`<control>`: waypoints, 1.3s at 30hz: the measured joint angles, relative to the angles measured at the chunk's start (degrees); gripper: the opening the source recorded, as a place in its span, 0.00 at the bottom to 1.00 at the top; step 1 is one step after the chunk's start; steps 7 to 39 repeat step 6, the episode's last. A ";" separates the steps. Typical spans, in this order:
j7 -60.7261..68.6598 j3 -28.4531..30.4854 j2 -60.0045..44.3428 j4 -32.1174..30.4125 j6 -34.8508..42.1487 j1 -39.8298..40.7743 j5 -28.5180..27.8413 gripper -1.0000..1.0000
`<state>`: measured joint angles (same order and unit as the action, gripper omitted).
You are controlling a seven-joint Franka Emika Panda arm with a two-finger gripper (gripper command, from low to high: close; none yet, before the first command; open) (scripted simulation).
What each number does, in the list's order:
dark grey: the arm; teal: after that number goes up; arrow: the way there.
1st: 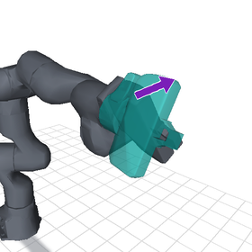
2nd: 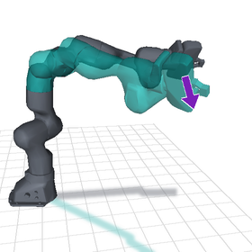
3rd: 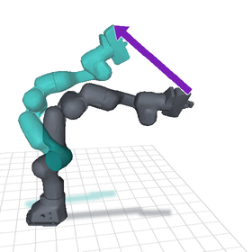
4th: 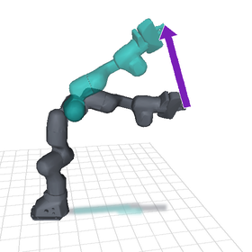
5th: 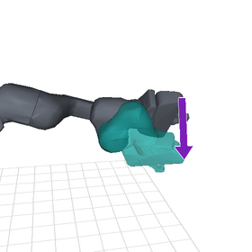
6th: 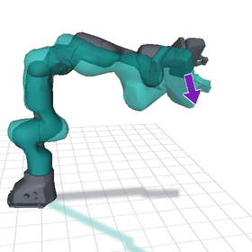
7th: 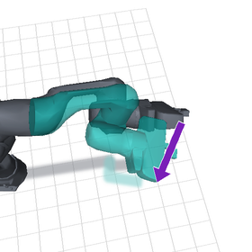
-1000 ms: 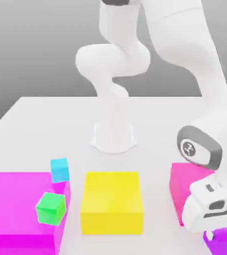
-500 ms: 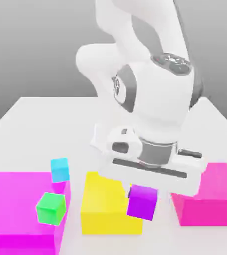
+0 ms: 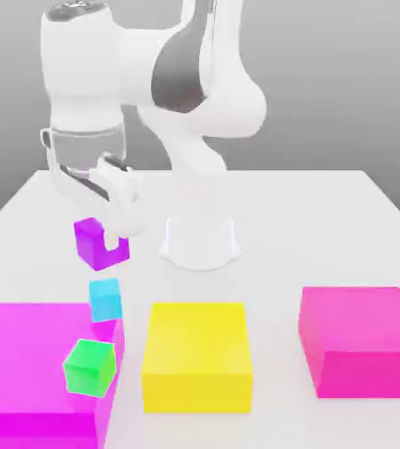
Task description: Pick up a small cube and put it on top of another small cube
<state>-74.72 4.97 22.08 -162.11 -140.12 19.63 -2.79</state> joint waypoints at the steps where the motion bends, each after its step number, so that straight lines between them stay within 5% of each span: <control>1: 0.05 0.12 -1.70 -0.63 -2.34 0.03 0.06 0.00; 2: 0.10 0.20 -3.50 -1.25 -4.76 0.04 0.11 0.00; 3: 0.12 0.27 -4.79 -1.68 -6.48 0.03 0.13 1.00; 39: 0.12 0.27 -4.79 -1.68 -6.48 0.03 0.13 1.00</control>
